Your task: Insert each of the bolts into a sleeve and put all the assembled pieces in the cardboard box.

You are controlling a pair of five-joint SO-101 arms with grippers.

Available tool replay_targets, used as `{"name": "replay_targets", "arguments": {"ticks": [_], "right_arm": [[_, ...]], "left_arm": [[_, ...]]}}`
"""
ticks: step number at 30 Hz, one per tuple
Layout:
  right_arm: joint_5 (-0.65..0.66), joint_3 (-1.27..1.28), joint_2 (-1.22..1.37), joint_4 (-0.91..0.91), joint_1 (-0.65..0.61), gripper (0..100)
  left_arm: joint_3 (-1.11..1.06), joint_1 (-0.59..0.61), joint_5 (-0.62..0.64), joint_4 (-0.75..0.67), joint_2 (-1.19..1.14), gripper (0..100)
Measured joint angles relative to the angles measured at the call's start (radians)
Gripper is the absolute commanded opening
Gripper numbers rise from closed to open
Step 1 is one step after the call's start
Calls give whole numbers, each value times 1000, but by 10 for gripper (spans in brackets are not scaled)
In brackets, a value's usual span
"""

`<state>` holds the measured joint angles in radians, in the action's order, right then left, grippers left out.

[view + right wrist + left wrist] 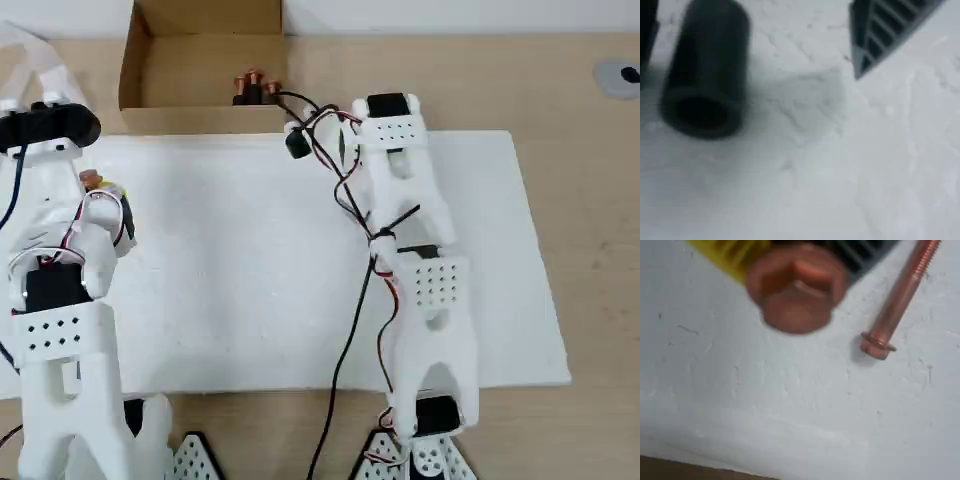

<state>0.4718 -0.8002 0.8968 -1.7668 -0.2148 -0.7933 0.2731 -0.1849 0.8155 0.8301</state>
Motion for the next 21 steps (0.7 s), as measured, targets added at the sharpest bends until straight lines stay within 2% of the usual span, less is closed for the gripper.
{"name": "replay_targets", "arguments": {"ticks": [5,10,17,21], "right_arm": [[0,-11,17,-5,0,282],[0,-34,31,-3,8,137],[44,-40,38,-2,11,5],[75,-40,41,-2,-12,10]], "left_arm": [[-2,0,0,0,0,12],[-2,0,0,0,0,12],[-2,0,0,0,0,12],[-2,0,0,0,0,12]]}}
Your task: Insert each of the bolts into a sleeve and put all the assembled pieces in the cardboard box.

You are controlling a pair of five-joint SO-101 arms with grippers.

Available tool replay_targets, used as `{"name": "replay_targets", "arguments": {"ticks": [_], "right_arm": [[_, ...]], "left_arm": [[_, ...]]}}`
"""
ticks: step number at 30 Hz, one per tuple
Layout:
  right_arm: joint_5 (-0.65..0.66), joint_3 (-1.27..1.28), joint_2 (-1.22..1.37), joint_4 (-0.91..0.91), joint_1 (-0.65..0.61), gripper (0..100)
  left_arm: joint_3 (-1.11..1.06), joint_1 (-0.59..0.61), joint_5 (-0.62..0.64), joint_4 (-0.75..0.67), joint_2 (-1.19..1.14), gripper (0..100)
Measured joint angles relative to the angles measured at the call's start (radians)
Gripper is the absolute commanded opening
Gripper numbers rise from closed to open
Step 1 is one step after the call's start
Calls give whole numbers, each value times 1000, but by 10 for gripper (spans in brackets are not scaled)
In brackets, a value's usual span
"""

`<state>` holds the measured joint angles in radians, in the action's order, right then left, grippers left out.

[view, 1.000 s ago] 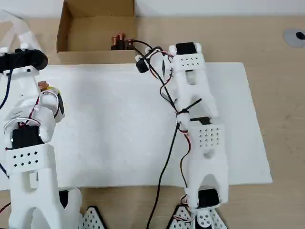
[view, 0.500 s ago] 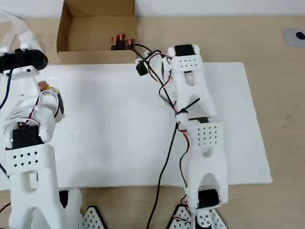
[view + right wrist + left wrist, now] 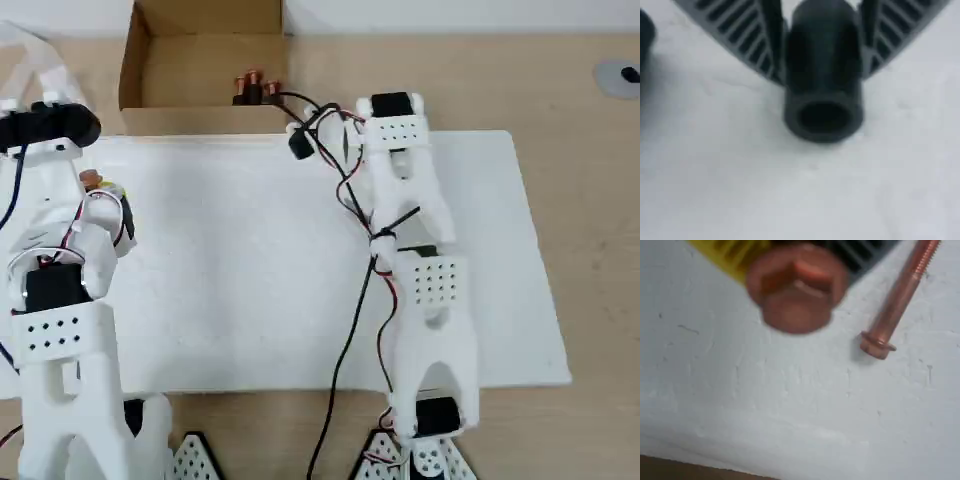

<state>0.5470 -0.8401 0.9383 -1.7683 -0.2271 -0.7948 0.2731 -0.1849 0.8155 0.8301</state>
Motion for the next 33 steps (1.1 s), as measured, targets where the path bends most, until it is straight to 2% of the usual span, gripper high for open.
{"name": "replay_targets", "arguments": {"ticks": [10,15,19,22,28,33], "right_arm": [[-6,3,-48,-2,-94,9],[-129,5,-252,-2,-161,10],[-290,14,-473,-2,-219,10],[-351,83,-635,-2,-279,10],[-377,341,-888,6,-474,10],[-454,572,-1083,173,-519,10]], "left_arm": [[0,0,0,-2,12,9],[12,0,52,-2,12,9],[40,0,126,-48,12,9],[54,0,198,-120,12,5],[61,0,328,-222,95,3],[61,-46,430,-230,209,3]]}}
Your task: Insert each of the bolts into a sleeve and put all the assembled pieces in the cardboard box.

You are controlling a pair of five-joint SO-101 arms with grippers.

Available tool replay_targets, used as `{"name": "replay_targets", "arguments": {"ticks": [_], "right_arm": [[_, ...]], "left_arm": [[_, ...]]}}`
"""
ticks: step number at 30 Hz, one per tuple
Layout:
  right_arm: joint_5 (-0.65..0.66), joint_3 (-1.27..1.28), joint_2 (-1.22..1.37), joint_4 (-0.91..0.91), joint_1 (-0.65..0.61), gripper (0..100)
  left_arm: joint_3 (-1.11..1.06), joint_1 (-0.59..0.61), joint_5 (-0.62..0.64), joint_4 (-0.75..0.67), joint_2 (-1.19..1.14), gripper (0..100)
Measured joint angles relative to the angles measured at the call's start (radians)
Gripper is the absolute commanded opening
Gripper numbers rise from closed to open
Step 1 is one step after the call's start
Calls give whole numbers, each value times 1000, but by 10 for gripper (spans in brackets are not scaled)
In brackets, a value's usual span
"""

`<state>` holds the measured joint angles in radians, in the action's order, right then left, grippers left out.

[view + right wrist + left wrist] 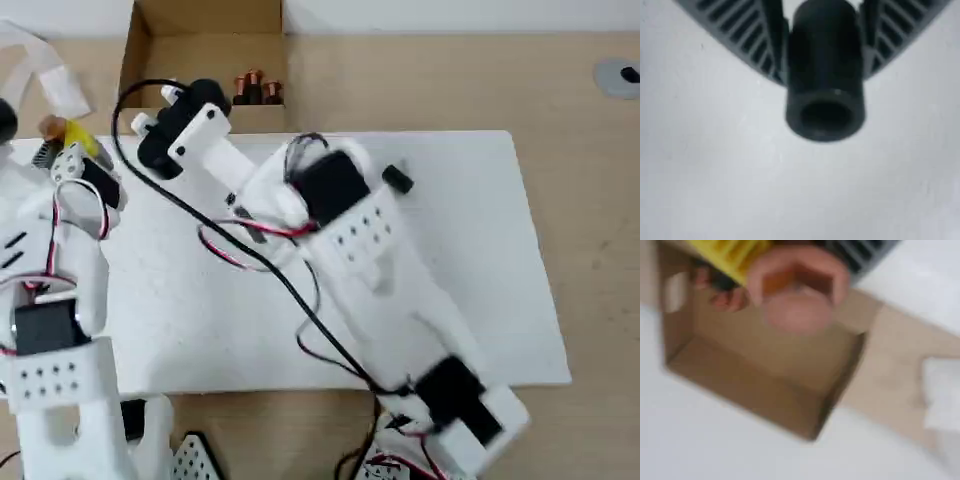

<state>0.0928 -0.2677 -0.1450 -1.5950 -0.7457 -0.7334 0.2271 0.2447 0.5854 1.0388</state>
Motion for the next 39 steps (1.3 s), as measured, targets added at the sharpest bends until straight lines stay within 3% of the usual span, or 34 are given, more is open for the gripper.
{"name": "replay_targets", "arguments": {"ticks": [15,23,30,39], "right_arm": [[-18,1073,-609,945,-2,10],[-18,1412,-738,1398,-2,10],[-86,1436,-747,1517,-2,10],[-183,1436,-747,1519,-2,10]], "left_arm": [[-75,-187,21,0,213,3],[-75,-319,-46,0,213,3],[-75,-443,-120,0,218,3],[-75,-473,-192,3,218,3]]}}
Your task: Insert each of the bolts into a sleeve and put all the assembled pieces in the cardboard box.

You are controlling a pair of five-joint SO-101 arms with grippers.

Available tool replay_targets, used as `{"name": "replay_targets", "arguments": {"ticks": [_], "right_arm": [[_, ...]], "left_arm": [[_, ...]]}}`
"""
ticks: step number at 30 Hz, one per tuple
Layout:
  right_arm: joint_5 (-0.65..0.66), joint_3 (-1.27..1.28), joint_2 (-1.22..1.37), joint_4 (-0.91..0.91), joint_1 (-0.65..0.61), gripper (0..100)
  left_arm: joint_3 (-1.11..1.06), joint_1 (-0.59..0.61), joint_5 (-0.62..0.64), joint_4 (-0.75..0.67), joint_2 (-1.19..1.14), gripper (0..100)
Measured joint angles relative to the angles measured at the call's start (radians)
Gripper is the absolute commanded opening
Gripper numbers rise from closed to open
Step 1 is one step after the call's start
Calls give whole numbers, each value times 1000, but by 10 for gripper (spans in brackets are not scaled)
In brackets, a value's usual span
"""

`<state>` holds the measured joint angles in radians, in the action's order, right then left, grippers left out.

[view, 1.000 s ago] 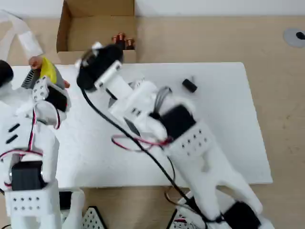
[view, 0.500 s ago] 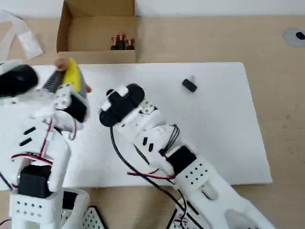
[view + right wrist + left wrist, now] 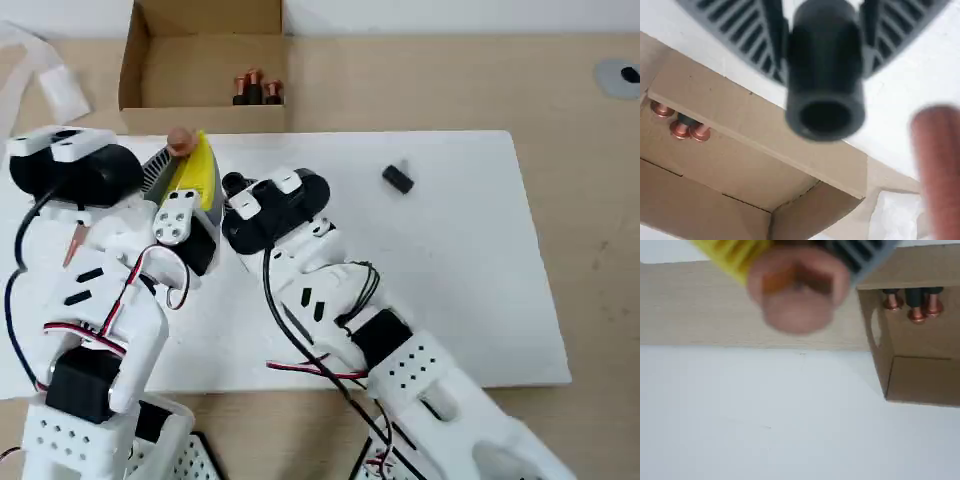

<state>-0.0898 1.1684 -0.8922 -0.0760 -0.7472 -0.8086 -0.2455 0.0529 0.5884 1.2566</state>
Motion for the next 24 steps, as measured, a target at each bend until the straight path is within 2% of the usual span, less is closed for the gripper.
{"name": "replay_targets", "arguments": {"ticks": [9,17,24], "right_arm": [[0,0,0,0,0,10],[-6,0,-17,8,5,9],[-6,0,-21,8,5,9]], "left_arm": [[97,0,-34,184,2,4],[101,-100,-34,199,5,3],[110,-106,-37,201,5,3]]}}
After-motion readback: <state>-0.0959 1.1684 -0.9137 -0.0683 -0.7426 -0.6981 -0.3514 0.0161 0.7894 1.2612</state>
